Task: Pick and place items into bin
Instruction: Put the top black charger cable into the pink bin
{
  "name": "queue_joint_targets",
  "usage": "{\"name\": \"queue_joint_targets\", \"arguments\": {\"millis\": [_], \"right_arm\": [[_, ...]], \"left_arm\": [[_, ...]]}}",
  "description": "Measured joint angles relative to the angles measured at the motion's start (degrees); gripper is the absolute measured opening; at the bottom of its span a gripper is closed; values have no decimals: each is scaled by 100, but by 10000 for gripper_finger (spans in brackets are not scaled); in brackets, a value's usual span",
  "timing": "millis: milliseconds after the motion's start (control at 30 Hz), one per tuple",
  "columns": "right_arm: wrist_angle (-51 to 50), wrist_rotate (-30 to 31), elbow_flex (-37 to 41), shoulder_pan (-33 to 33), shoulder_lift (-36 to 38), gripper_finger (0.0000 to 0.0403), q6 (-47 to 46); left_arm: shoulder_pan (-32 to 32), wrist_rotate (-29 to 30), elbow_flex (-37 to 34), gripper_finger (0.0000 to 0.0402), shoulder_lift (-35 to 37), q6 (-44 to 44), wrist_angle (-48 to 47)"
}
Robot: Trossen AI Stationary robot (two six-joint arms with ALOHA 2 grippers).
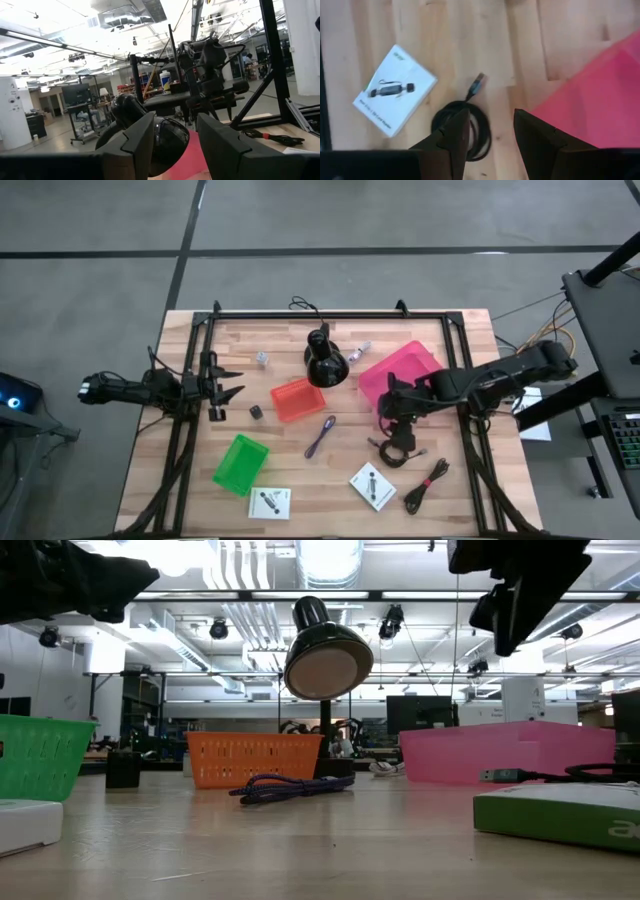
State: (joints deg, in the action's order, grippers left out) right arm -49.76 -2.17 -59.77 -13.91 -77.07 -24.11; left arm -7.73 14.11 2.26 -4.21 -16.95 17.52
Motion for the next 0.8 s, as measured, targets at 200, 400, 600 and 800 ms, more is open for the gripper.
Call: {"name": "queue_joint_targets", "arguments": {"millis": [200, 400, 600, 800], "right_arm": [[-94, -356, 49, -222, -156, 143, -101], [-172, -584, 183, -406, -248, 144, -427], [-195, -558, 202, -537, -421, 145, -527], [-190, -536, 210, -549, -654, 147, -532]], "left_arm": [[0, 2, 0, 137, -2, 0, 2], [0, 2, 0, 137, 5, 0, -8], [0, 4, 0, 137, 7, 2, -2], [-2, 4, 0, 137, 2, 0, -2]]}}
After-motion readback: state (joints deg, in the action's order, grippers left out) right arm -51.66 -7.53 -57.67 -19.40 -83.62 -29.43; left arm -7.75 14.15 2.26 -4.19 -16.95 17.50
